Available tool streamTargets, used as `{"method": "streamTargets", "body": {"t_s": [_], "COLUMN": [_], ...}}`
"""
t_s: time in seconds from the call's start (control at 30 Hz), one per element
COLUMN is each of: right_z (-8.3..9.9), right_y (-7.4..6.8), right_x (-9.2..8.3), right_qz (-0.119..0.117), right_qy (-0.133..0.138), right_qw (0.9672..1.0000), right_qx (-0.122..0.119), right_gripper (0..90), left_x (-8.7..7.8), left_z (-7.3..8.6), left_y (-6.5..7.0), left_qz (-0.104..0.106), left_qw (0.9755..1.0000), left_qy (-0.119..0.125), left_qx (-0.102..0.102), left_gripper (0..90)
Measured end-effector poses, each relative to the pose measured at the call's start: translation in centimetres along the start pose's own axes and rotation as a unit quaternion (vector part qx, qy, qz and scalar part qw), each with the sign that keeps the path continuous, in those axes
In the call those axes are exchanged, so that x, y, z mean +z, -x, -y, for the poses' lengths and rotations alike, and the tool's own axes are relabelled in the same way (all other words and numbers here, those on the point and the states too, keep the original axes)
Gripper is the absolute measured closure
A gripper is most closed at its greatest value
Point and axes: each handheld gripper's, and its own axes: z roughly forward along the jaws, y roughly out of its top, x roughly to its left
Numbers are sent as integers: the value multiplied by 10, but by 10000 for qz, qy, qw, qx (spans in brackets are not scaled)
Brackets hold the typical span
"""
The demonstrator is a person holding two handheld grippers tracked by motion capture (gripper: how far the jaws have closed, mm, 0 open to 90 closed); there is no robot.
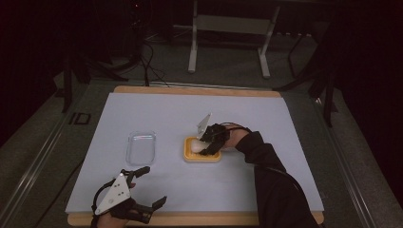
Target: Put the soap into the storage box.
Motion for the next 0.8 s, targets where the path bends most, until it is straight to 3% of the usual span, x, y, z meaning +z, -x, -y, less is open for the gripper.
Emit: {"method": "streamTargets", "body": {"t_s": [0.3, 0.6, 0.8], "right_z": [0, -3, -6], "right_y": [2, 0, 1], "right_x": [6, 8, -2], "right_qz": [-27, -29, -37], "right_qy": [-7, -269, -128], "right_qw": [10000, 9996, 9999], "right_qx": [23, 65, 55], "right_gripper": [495, 481, 461], "left_x": [0, 1, 1], "left_z": [0, 0, 0], "left_y": [0, 0, 0], "left_qz": [5, 6, 7], "left_qw": [10000, 10000, 10000], "left_qy": [-6, -19, -22], "left_qx": [-9, -7, -9], "left_gripper": [11, 11, 11]}}
